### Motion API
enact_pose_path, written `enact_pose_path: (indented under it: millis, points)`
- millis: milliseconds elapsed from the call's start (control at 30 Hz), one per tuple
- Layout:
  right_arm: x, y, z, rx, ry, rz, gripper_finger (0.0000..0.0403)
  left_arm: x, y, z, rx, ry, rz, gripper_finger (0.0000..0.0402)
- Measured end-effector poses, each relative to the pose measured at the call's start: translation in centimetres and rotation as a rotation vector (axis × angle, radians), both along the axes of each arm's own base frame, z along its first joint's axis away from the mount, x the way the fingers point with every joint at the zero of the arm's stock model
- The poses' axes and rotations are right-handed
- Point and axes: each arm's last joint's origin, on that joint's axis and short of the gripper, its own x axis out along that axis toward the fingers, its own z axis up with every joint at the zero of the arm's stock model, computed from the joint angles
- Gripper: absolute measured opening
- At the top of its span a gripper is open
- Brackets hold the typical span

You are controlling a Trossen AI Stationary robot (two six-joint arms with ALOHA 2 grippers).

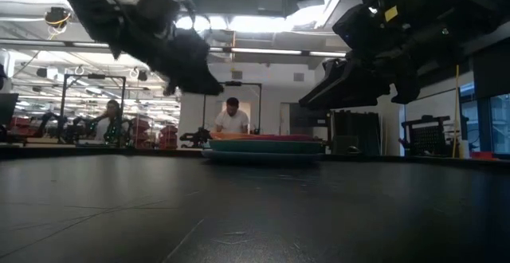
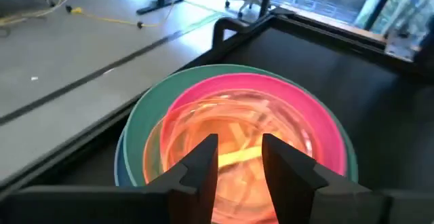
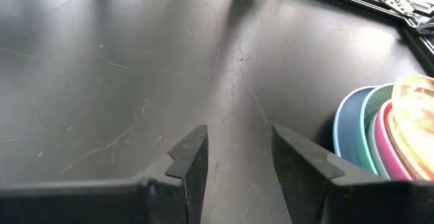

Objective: Stack plastic plates
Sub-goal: Stack the orange plate on top of the light pink plate

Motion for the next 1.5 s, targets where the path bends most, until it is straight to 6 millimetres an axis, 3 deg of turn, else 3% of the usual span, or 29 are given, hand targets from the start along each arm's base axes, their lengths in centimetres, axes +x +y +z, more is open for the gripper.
enact_pose_path:
  millis: [200, 300, 400, 600, 867, 1100, 1267, 1500]
  points:
    - [0.0, 0.0, 0.0, 0.0, 0.0, 0.0, 0.0152, -0.9, -2.9, 3.0, 0.072, -0.017, -0.102, 0.0109]
    - [0.0, 0.0, 0.0, 0.0, 0.0, 0.0, 0.0152, -1.0, -4.3, 3.2, 0.099, 0.021, -0.108, 0.0109]
    - [0.0, 0.0, 0.0, 0.001, -0.005, 0.0, 0.0152, -1.1, -4.3, 2.6, 0.132, 0.103, 0.027, 0.0109]
    - [0.1, -0.1, 0.3, -0.009, -0.03, -0.023, 0.0152, 1.3, -3.0, 0.4, 0.078, 0.176, 0.026, 0.0109]
    - [0.1, -0.1, 0.2, -0.019, -0.021, -0.027, 0.0152, 7.6, 1.6, -0.6, -0.092, 0.42, 0.002, 0.0109]
    - [-0.1, -0.1, -0.2, -0.024, 0.027, -0.026, 0.0152, 10.8, 4.7, -2.1, -0.22, 0.603, 0.019, 0.0109]
    - [-0.1, -0.1, -0.2, -0.023, 0.021, -0.027, 0.0152, 12.4, 5.3, -2.8, -0.248, 0.611, -0.011, 0.0109]
    - [-0.1, -0.1, -0.1, -0.023, 0.012, -0.027, 0.0152, 13.7, 4.6, -3.1, -0.233, 0.546, -0.072, 0.0109]
